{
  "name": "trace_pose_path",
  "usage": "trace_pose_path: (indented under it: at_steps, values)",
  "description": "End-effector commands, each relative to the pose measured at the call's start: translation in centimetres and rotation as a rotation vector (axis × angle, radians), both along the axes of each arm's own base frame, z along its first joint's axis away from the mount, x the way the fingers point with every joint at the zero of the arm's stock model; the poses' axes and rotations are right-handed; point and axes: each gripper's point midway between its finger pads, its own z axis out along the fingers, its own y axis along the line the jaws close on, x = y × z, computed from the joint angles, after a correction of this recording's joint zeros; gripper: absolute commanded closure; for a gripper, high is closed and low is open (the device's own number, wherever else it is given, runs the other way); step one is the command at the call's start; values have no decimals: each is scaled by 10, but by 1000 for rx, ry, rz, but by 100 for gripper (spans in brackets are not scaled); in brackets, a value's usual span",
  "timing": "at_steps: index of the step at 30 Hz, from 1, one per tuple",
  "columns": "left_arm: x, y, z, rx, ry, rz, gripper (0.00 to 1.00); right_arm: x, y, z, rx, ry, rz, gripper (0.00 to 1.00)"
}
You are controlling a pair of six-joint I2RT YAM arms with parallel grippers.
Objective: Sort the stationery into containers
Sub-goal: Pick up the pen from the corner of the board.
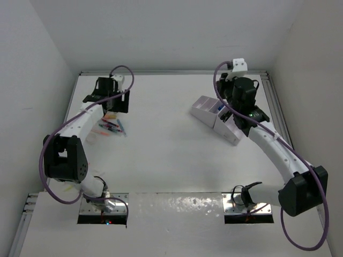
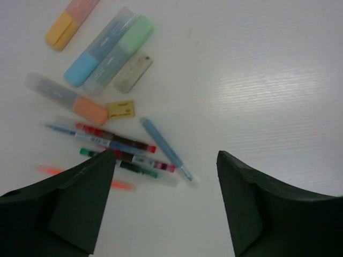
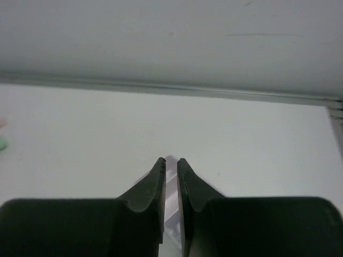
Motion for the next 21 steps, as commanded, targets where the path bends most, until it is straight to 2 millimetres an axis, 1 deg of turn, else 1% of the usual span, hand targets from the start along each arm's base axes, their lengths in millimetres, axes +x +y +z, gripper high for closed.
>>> trace_pose_path:
  at_steps: [1,2,3,4,5,6,7,8,9,10,11,12,13,14,15,16,17,18,19,20,21]
  values:
    - [-5,40,20,-1,-15,120,28,-29,43,-51,-75,232,276,78]
    - [-8,48,19,7,-7,142,35,-31,46,-55,-76,243,289,65]
    - [-10,65,19,15,-1,191,37,-33,50,-60,-80,253,306,59]
    - [-16,73,17,20,25,212,40,-35,50,-67,-83,265,307,56]
    - [-18,81,18,22,36,237,43,-36,53,-69,-82,270,313,55]
    - [-22,89,16,20,56,271,44,-38,56,-72,-78,277,319,54]
    - [-32,104,12,6,93,339,44,-40,57,-77,-70,288,324,53]
    - [-38,110,11,-4,105,372,44,-40,58,-78,-69,286,325,52]
    - [-46,123,9,-24,118,418,44,-44,67,-82,-62,289,365,49]
    - [-54,127,3,-34,139,429,42,-48,68,-89,-61,301,370,49]
    - [-58,130,3,-34,142,423,40,-49,70,-92,-60,299,378,48]
    - [-61,131,7,-37,126,397,38,-50,72,-93,-61,291,388,48]
    - [-64,132,4,17,135,305,34,-53,75,-98,-61,302,401,48]
    - [-67,132,6,54,132,245,33,-54,76,-101,-63,311,407,47]
    - [-70,129,4,82,148,167,33,-55,77,-102,-67,316,416,47]
    - [-83,132,-3,153,206,75,33,-56,79,-105,-71,328,427,46]
    - [-91,134,-6,180,243,40,33,-56,79,-105,-75,332,429,46]
    - [-103,143,-11,226,298,25,33,-57,80,-107,-81,336,434,46]
    - [-123,144,-20,264,391,-54,36,-56,80,-108,-82,338,434,46]
    - [-133,146,-24,285,431,-73,36,-57,81,-111,-83,345,438,46]
    - [-148,151,-28,324,488,-100,36,-56,83,-110,-78,345,443,46]
